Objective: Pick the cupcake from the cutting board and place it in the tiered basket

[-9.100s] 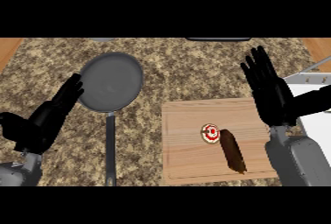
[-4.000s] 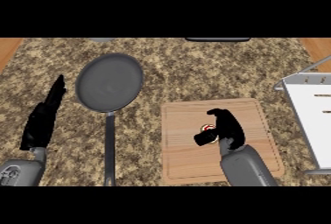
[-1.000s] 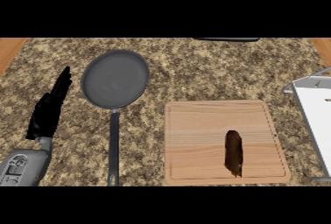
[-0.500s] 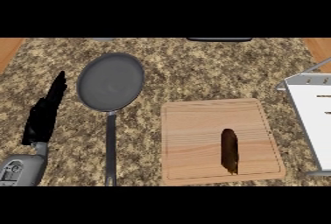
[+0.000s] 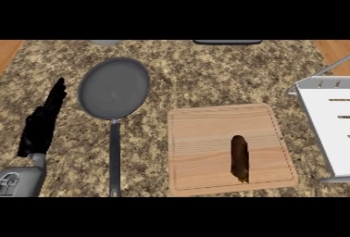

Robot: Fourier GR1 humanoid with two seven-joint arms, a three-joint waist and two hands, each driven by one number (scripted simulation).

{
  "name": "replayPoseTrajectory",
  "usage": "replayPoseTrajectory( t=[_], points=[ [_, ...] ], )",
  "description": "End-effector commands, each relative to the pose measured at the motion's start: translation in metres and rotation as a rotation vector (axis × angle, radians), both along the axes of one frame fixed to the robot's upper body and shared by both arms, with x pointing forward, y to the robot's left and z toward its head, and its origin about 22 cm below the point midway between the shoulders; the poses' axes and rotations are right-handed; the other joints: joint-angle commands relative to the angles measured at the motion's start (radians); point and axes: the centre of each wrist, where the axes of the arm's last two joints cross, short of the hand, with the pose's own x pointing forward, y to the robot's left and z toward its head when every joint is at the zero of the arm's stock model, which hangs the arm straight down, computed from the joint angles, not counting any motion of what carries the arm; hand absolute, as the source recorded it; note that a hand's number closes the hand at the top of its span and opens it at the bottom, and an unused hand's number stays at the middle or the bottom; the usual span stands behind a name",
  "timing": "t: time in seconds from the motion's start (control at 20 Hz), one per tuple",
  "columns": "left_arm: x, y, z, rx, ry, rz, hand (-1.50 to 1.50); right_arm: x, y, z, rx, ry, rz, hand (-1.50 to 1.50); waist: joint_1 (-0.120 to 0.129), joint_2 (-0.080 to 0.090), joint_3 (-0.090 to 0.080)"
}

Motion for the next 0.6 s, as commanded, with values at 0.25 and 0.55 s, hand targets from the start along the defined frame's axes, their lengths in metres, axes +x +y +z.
replayPoseTrajectory(
  t=[0.25, 0.55],
  points=[
    [-0.003, -0.013, -0.011, 0.006, 0.001, 0.011, 0.0, -0.028, -0.01, -0.045, 0.224, -0.24, -0.192, -1.5, -0.014, 0.002, 0.006],
    [0.0, -0.005, 0.002, 0.005, 0.0, -0.005, 0.0, -0.043, -0.005, -0.033, 0.076, -0.442, -0.168, -1.5, 0.008, 0.008, 0.006]
  ],
)
